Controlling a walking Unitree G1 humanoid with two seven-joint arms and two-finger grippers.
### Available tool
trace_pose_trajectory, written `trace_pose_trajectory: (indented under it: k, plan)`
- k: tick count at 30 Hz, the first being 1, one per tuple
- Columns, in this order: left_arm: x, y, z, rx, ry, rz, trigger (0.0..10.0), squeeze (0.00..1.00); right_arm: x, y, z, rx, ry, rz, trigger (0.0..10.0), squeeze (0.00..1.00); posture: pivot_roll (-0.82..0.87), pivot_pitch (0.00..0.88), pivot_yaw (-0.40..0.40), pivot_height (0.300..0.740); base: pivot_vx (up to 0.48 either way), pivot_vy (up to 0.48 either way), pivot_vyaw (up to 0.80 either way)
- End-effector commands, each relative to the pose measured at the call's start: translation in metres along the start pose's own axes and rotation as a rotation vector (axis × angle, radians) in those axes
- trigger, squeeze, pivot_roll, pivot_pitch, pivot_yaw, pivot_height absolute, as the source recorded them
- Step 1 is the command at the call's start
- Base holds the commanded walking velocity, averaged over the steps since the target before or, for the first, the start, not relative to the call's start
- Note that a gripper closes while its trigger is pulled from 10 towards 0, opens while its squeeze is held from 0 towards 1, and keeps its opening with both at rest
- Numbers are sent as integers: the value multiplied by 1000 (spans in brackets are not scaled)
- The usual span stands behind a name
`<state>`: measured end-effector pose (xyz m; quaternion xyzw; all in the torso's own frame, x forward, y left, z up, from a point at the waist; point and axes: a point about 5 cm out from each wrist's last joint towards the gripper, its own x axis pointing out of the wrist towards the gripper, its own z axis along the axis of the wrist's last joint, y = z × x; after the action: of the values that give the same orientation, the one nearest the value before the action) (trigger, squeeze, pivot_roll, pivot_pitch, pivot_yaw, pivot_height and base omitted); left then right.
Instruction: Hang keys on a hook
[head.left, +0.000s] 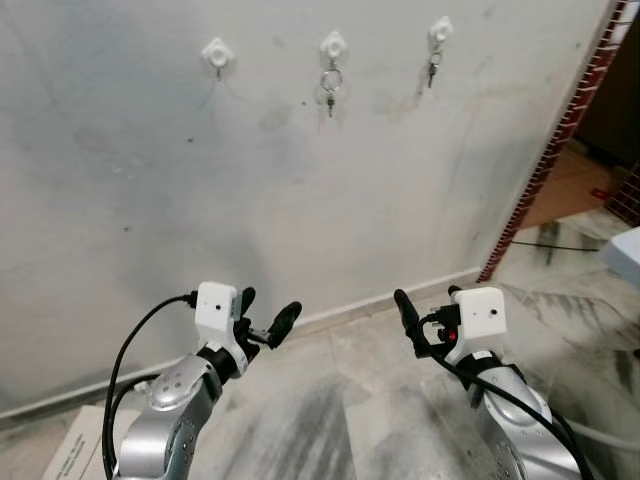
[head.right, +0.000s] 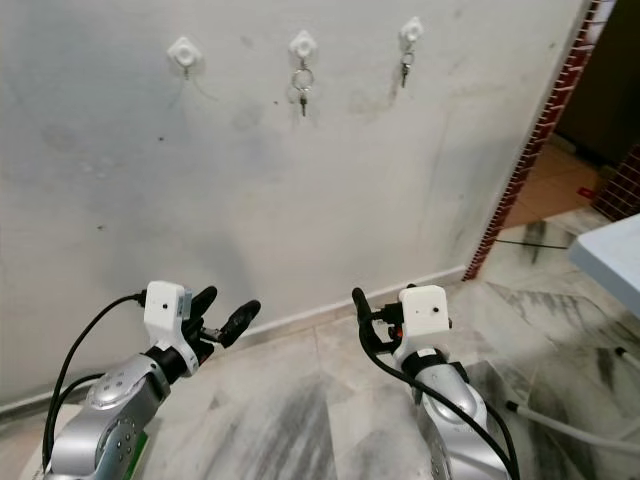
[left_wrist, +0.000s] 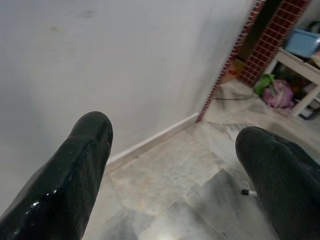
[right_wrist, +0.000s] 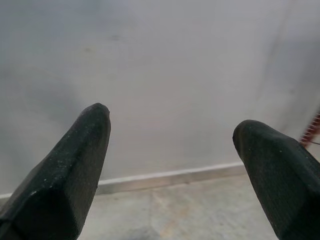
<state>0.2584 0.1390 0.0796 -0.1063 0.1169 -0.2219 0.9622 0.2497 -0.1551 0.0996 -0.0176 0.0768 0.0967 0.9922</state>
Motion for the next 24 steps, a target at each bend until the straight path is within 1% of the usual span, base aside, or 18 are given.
trace_pose_trajectory:
  k: [1, 14, 15, 16, 18, 24]
  plan:
    - [1, -2, 1, 0, 3, -14, 10000, 0, -1, -1, -1, 4, 11, -7, 10000, 0, -83, 0, 41, 740, 0, 0, 0]
    - [1, -1, 1, 3, 4, -15, 10000, 0, -1, -2, -1, 1, 10, -7, 10000, 0, -83, 0, 42, 740, 0, 0, 0]
    - [0, -1, 2, 3, 2, -7, 10000, 0, -1, -2, 0, 1, 9, -8, 10000, 0, -86, 0, 44, 740, 0, 0, -800]
    - [-2, 4, 7, 5, -13, 23, 10000, 0, -1, -5, 3, 2, 2, -17, 10000, 0, -85, 0, 44, 740, 0, 0, 0]
    - [-4, 7, 14, 34, -37, 50, 10000, 0, -2, -8, 10, -13, -14, -30, 10000, 0, -85, 0, 44, 740, 0, 0, 0]
    - [-9, 7, 27, 75, -82, 74, 10000, 0, -2, -19, 28, -13, -59, -64, 10000, 0, -79, 0, 48, 740, 0, 0, 0]
